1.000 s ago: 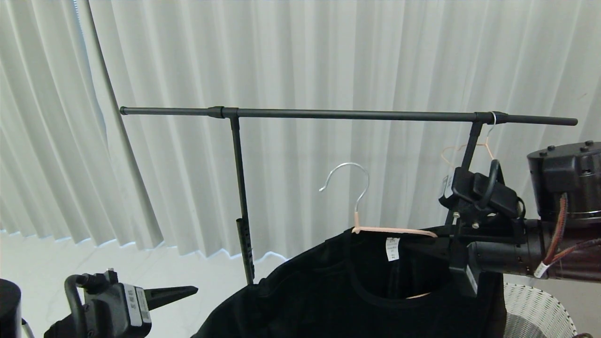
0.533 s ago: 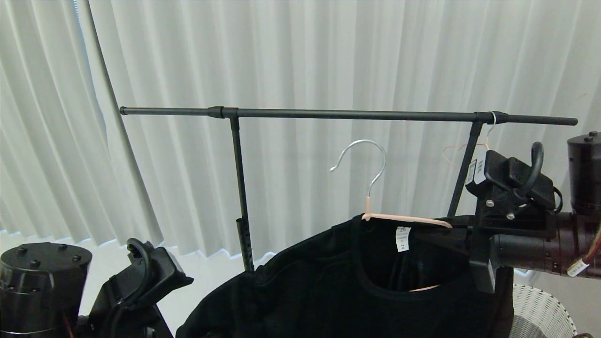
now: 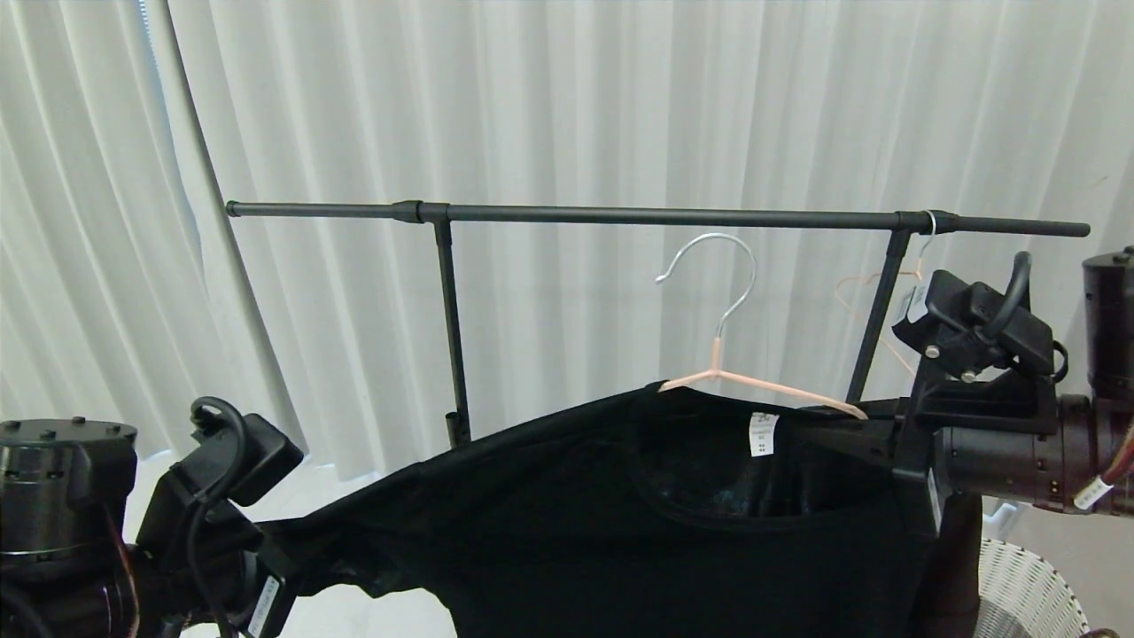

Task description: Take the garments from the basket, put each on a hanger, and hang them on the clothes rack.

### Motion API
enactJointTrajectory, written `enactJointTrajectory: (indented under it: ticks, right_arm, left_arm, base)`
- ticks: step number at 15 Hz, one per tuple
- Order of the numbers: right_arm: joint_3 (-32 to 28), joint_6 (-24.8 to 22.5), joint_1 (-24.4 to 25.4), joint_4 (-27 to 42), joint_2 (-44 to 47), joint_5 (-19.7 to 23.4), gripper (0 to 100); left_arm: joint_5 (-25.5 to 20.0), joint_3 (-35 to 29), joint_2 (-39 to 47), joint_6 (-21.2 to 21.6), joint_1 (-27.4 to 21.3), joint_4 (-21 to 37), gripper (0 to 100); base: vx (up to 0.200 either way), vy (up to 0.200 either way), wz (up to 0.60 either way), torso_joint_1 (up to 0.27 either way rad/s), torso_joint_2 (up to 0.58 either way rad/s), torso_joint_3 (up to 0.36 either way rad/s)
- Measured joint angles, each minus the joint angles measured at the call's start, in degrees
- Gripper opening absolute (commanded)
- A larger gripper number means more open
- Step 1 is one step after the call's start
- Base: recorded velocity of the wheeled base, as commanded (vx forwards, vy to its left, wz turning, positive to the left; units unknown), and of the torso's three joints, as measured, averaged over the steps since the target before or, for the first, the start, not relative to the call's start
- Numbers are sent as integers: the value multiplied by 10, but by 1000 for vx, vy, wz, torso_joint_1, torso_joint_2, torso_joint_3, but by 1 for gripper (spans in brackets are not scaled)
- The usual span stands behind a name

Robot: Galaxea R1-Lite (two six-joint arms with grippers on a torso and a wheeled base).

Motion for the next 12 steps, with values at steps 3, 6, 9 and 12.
enactJointTrajectory:
  ticks: [3,6,9,12]
  right_arm:
    - [-2,25,-3,-1,0,-6,0]
    - [-2,31,-3,-9,-1,-8,0]
    - [-1,31,-7,-10,0,-21,0]
    - [-1,35,-25,-9,0,-50,0]
  left_arm:
    - [0,-1,1,0,33,0,0]
    - [0,-1,-2,-1,29,1,100]
    - [-5,-1,-11,-3,26,1,100]
    - [-5,1,-30,-9,25,1,100]
  base:
    - [0,0,0,0,0,0]
    - [0,0,0,0,0,0]
    - [0,0,0,0,0,0]
    - [0,0,0,0,0,0]
